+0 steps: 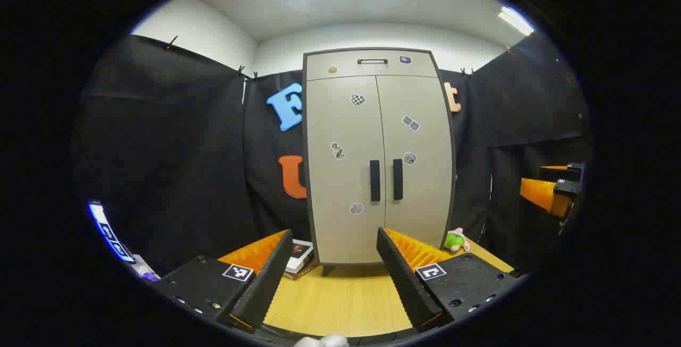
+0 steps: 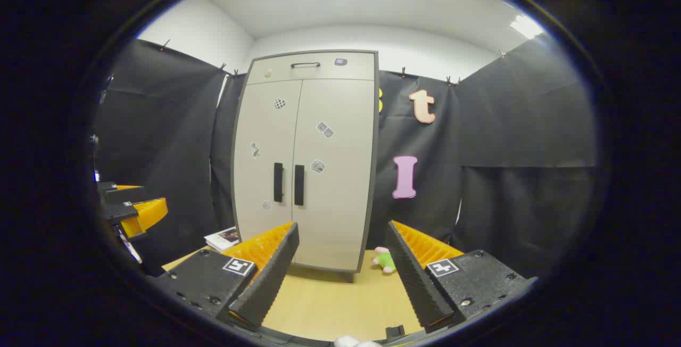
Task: Open the right door of the double-door shoe cabinet with the right hand, and open the left door with the left hand.
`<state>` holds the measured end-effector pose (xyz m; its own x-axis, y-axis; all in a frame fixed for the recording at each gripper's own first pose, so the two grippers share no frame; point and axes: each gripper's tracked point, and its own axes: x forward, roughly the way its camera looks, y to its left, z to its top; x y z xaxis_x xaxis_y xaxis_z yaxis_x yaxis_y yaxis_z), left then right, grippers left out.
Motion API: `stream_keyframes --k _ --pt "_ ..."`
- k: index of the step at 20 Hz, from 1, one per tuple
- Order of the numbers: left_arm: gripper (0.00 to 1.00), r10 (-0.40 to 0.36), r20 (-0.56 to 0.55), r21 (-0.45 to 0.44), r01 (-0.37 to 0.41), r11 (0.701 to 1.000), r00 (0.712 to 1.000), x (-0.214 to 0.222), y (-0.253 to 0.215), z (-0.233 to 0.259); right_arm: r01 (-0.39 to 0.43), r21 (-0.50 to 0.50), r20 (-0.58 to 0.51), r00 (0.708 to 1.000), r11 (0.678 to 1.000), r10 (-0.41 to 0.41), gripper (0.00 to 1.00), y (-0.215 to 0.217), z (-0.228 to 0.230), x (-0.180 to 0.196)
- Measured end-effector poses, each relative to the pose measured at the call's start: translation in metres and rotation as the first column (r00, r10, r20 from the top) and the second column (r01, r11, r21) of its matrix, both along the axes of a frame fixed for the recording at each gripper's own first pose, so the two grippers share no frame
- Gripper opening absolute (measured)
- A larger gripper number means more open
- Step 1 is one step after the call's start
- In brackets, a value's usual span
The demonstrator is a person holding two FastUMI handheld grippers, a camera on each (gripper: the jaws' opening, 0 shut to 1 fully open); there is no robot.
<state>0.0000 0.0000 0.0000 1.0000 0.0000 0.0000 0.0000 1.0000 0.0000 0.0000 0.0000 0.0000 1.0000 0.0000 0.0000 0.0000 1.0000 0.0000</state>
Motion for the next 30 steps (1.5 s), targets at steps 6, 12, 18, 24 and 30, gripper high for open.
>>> stream_keyframes --k 6,12,18,24,30 --pt "0.95 -0.008 0.009 0.018 0.007 1.0 1.0 0.003 0.002 0.011 0.032 0.032 0.011 0.999 0.999 -0.032 1.0 -0.002 0.004 0.003" --pt "0.95 -0.018 0.013 0.001 0.018 1.0 1.0 0.007 0.001 0.013 0.052 0.026 0.016 0.998 0.998 -0.053 1.0 -0.003 0.008 0.003" --pt "0.95 -0.024 0.016 0.001 0.024 1.0 1.0 0.005 0.006 0.013 0.066 0.011 0.01 0.998 0.998 -0.066 1.0 0.004 0.008 0.009" --pt "0.95 -0.025 0.004 0.011 0.025 1.0 1.0 -0.004 0.017 0.006 0.076 0.017 0.007 0.997 0.997 -0.076 1.0 0.016 0.005 0.022" --pt "0.95 0.012 -0.014 0.009 -0.012 1.0 1.0 -0.018 0.035 -0.003 0.079 0.035 0.016 0.997 0.996 -0.08 1.0 0.035 0.008 0.074"
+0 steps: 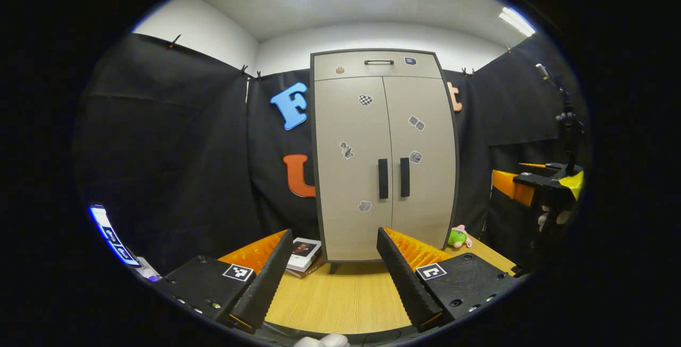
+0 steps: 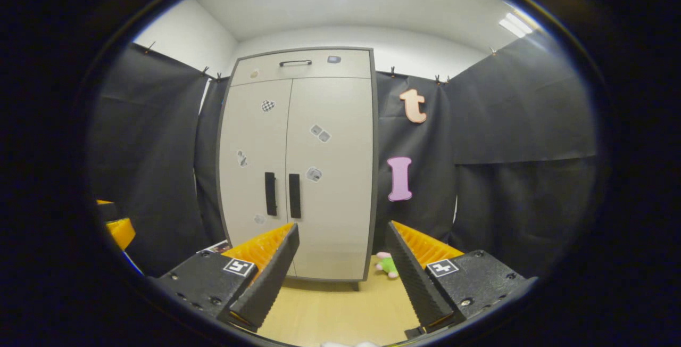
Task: Open the right door of the double-door shoe cabinet with the right hand, and open the left door with the left hand.
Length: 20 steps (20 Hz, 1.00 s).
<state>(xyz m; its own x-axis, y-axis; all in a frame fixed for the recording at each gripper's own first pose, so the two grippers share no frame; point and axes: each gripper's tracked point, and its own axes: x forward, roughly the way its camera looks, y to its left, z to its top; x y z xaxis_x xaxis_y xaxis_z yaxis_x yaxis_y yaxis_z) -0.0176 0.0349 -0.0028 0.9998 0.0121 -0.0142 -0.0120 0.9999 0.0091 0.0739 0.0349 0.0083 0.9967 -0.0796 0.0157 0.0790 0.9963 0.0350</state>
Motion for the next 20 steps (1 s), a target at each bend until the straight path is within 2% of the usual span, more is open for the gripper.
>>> stream_keyframes --k 3,8,16,20 --pt "0.95 0.042 -0.011 -0.008 -0.042 0.999 0.999 -0.005 0.01 -0.005 0.003 0.012 0.007 1.0 1.0 -0.003 1.0 0.009 0.004 0.043" --pt "0.95 0.126 -0.03 -0.044 -0.127 0.991 0.992 -0.005 0.023 -0.012 -0.039 0.041 -0.018 0.999 0.998 0.04 1.0 0.039 0.002 0.129" --pt "0.95 0.301 -0.058 -0.045 -0.304 0.952 0.952 0.002 0.05 -0.02 -0.114 0.017 -0.077 0.99 0.993 0.115 0.88 0.092 -0.014 0.258" --pt "0.95 0.361 -0.073 -0.043 -0.365 0.93 0.93 0.009 0.055 -0.022 -0.1 0.016 -0.11 0.989 0.995 0.101 0.82 0.091 -0.022 0.309"
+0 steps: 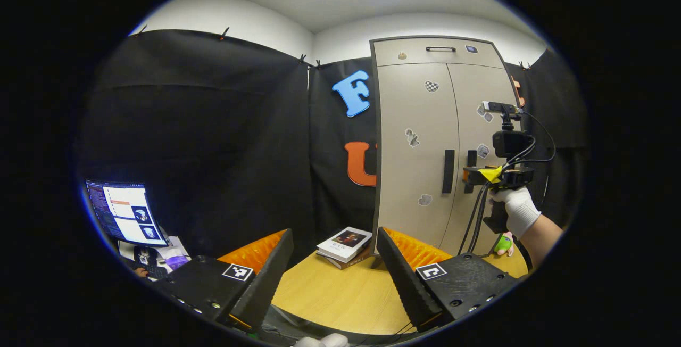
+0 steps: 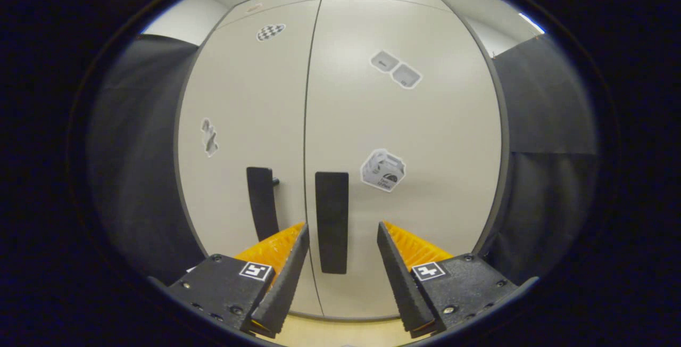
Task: Open the right door of the double-door shoe cabinet with the right hand, and open the left door with the left hand.
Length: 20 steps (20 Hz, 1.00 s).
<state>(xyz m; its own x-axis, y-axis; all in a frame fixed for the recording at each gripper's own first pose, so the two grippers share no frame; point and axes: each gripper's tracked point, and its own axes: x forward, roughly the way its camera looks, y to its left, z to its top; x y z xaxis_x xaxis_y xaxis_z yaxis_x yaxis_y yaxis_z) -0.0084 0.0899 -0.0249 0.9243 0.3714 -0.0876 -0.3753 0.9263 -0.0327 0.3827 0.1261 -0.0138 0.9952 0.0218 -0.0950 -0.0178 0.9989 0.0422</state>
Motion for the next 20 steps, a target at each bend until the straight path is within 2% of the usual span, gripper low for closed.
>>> stream_keyframes --k 3,6,8,9,10,11,14,17,20 --pt "0.95 0.033 0.001 0.001 -0.033 0.999 0.999 0.001 0.002 0.0 -0.021 0.004 -0.033 0.999 1.0 0.021 0.77 0.006 -0.012 0.021" --pt "0.95 0.05 0.0 -0.001 -0.05 0.999 0.999 0.004 0.003 0.0 -0.01 0.003 -0.02 1.0 1.0 0.01 0.71 0.01 -0.01 0.024" --pt "0.95 0.058 -0.001 -0.004 -0.058 0.998 0.998 0.005 0.003 -0.002 0.022 -0.002 -0.017 1.0 1.0 -0.022 0.58 0.008 -0.009 0.024" --pt "0.95 0.06 0.004 -0.006 -0.06 0.998 0.998 0.006 0.002 -0.001 0.009 0.01 -0.014 1.0 1.0 -0.009 0.55 0.012 -0.008 0.024" --pt "0.95 0.06 0.005 -0.01 -0.06 0.998 0.998 0.006 0.001 -0.002 0.018 0.005 -0.013 1.0 1.0 -0.018 0.42 0.014 -0.01 0.023" --pt "0.95 0.058 0.004 -0.014 -0.058 0.998 0.998 0.006 -0.001 -0.003 0.017 -0.001 -0.017 1.0 1.0 -0.017 0.37 0.012 -0.01 0.024" --pt "0.95 0.049 0.002 -0.011 -0.049 0.999 0.999 0.005 -0.006 -0.004 0.004 0.032 -0.015 1.0 0.999 -0.004 0.32 0.012 -0.01 0.021" --pt "0.95 0.035 -0.003 -0.011 -0.035 0.999 0.999 0.001 -0.005 -0.007 -0.029 0.024 -0.015 0.999 0.999 0.029 0.27 0.012 -0.011 0.014" --pt "0.95 0.016 0.002 -0.014 -0.016 1.0 1.0 -0.005 -0.007 -0.004 -0.061 0.021 -0.016 0.998 0.998 0.061 0.23 0.009 -0.012 -0.01"
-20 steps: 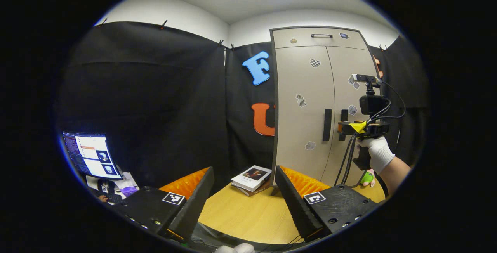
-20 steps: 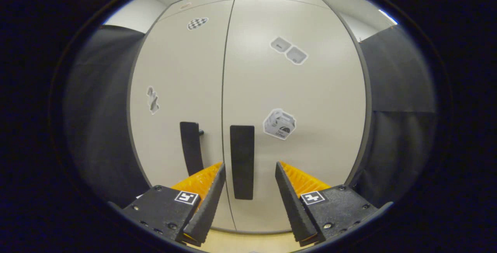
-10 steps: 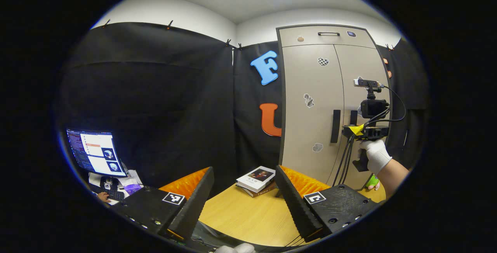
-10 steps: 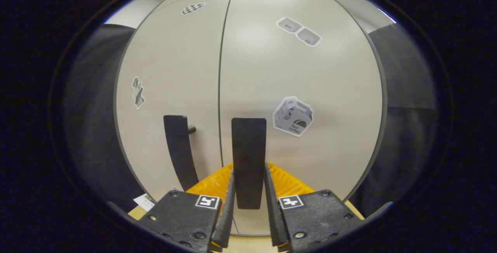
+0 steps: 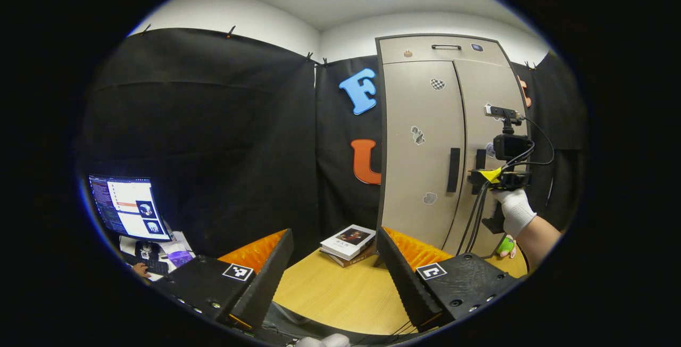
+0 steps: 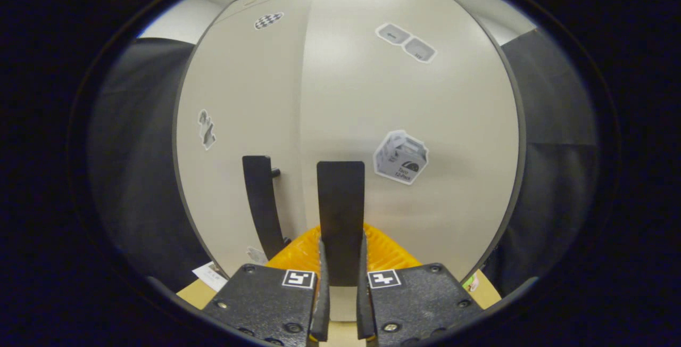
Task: Open the right door of the double-door shoe cabinet with the right hand, and open the left door with the left hand.
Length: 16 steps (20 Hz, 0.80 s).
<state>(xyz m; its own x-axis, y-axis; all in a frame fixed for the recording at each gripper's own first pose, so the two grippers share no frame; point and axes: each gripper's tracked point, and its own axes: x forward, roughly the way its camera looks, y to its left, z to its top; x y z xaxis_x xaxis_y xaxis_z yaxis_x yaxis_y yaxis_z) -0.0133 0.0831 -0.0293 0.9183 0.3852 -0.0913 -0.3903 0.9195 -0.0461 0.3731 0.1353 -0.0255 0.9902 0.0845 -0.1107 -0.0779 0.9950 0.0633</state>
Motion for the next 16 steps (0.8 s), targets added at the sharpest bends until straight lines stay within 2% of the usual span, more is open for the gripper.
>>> stream_keyframes --k 9,16 --pt "0.96 -0.129 0.027 0.006 0.129 0.992 0.991 -0.02 -0.022 0.003 -0.013 -0.028 -0.013 1.0 1.0 0.013 0.21 -0.032 -0.004 -0.079" --pt "0.96 -0.226 0.039 -0.002 0.226 0.974 0.973 -0.036 -0.04 0.002 0.041 -0.026 -0.014 0.999 0.999 -0.041 0.16 -0.076 -0.004 -0.131"
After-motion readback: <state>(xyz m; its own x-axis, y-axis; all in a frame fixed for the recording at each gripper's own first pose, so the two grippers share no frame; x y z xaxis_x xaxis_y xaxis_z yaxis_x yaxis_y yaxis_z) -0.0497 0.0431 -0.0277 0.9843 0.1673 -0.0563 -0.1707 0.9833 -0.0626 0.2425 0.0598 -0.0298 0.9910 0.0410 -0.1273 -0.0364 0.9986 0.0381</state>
